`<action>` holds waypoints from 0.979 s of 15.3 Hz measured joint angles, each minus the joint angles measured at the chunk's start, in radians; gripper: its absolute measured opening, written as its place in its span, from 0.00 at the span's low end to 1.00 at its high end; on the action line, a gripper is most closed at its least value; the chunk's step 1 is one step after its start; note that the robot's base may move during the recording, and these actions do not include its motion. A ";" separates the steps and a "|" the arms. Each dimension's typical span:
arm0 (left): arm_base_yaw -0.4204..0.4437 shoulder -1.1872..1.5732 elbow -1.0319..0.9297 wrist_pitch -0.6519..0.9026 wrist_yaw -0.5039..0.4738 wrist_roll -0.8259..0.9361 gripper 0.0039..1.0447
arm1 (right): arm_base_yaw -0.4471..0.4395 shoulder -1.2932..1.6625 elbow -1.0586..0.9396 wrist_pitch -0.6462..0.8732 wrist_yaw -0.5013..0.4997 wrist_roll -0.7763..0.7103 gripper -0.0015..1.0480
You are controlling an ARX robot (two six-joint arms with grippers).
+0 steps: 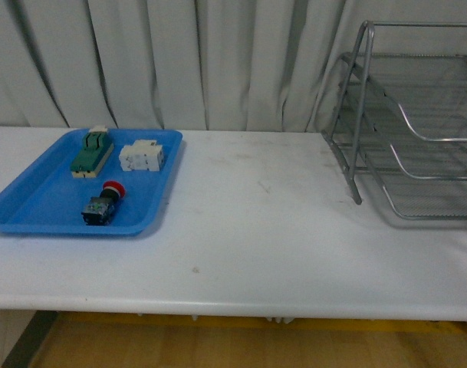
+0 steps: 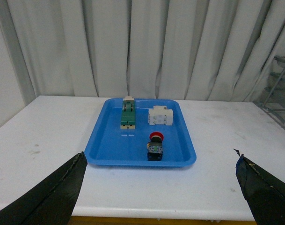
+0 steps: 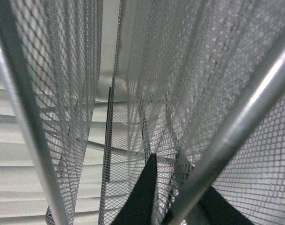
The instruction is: Place button on rack with both arms
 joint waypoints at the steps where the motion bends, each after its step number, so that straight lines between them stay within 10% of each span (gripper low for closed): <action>1: 0.000 0.000 0.000 0.000 0.000 0.000 0.94 | 0.000 0.006 -0.018 0.004 -0.002 0.041 0.06; 15: 0.000 0.000 0.000 0.000 0.000 0.000 0.94 | -0.090 -0.150 -0.468 0.074 0.018 0.122 0.03</action>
